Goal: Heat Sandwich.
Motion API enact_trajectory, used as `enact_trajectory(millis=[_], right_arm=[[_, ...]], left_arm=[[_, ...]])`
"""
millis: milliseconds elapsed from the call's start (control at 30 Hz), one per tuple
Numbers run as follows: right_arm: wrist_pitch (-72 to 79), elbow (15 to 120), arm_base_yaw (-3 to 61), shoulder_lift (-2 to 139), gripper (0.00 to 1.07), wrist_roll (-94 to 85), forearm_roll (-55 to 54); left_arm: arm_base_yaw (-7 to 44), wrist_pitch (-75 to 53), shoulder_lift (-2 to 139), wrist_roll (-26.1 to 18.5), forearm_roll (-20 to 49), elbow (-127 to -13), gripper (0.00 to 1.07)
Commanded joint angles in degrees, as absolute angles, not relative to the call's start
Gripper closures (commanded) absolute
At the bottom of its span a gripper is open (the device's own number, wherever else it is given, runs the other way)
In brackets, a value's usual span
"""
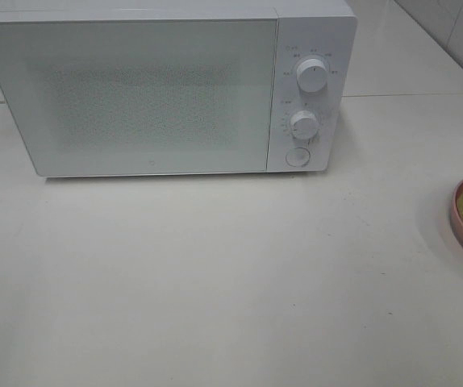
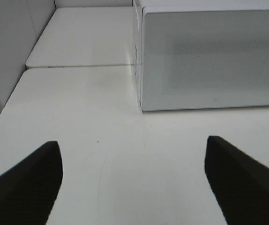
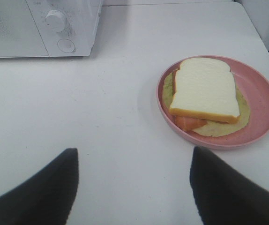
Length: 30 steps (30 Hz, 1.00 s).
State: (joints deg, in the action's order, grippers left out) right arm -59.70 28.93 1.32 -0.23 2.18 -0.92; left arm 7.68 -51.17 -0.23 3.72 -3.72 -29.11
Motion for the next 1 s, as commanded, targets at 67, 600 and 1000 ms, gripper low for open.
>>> enact_trajectory(millis=[67, 600, 1000], right_arm=[[-59.4, 28.8, 1.0, -1.7, 0.41, 2.7, -0.6], [-59.4, 28.8, 1.0, -1.7, 0.41, 2.7, -0.6], [-59.4, 28.8, 1.0, -1.7, 0.41, 2.7, -0.6]], left_arm=[[7.6, -60.0, -1.2, 2.9, -2.4, -29.2, 0.3], [7.6, -59.5, -1.2, -2.5, 1.8, -28.2, 0.3], [7.6, -59.5, -1.2, -2.5, 1.8, -28.2, 0.3]])
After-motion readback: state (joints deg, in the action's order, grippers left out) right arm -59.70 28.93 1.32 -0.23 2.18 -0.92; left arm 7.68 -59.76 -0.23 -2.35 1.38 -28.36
